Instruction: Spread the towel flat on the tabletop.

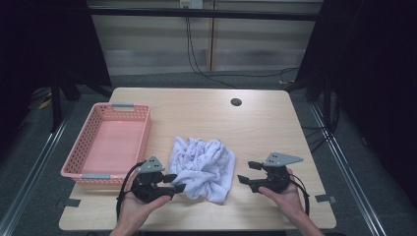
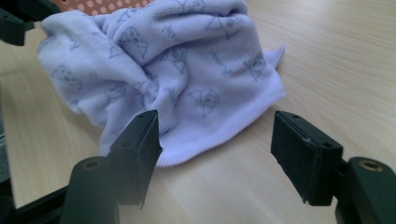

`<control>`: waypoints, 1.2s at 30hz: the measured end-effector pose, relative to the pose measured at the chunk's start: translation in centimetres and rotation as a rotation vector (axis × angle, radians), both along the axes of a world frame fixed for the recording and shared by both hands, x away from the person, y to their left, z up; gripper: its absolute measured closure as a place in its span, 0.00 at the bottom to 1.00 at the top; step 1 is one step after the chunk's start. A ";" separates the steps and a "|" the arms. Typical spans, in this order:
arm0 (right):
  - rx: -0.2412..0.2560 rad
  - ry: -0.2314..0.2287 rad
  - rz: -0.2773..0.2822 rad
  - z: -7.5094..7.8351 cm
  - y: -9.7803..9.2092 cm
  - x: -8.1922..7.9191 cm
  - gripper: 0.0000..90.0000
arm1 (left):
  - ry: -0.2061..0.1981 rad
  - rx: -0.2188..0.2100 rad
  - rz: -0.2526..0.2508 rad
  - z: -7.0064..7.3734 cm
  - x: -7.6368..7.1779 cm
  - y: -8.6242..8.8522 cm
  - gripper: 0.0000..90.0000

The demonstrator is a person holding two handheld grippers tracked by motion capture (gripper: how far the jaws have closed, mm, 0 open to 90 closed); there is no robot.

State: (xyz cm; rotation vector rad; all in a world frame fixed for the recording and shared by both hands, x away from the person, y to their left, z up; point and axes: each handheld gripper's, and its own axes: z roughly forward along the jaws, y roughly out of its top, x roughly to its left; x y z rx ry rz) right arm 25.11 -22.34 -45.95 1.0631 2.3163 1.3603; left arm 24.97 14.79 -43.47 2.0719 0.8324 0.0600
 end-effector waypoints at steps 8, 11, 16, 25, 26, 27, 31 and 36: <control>-0.001 0.037 0.067 -1.2 3.4 4.6 0.33 | 0.006 0.071 -0.010 -2.7 3.1 -1.9 0.65; 0.033 0.041 0.096 -1.3 4.7 5.7 0.31 | 0.028 0.092 -0.069 -4.0 3.6 -2.7 0.82; 0.041 0.034 0.136 -1.2 6.9 6.5 0.48 | 0.038 0.073 -0.121 -4.2 2.9 -3.7 0.84; 0.064 -0.004 0.050 1.3 3.6 6.0 0.90 | 0.005 -0.015 -0.092 -2.5 2.4 -2.5 0.54; 0.065 -0.014 0.039 1.8 2.9 6.0 0.90 | -0.005 -0.029 -0.084 -2.3 2.5 -2.3 0.53; 0.067 -0.022 0.020 2.2 2.2 6.0 0.90 | -0.005 -0.029 -0.084 -2.3 2.5 -2.3 0.52; 0.075 -0.019 -0.039 2.3 -0.3 6.0 0.89 | -0.021 -0.064 -0.025 -1.8 3.1 -0.7 0.53; 0.057 0.042 -0.063 0.3 -2.3 5.6 0.78 | 0.000 0.024 -0.037 -3.8 4.4 -1.8 0.53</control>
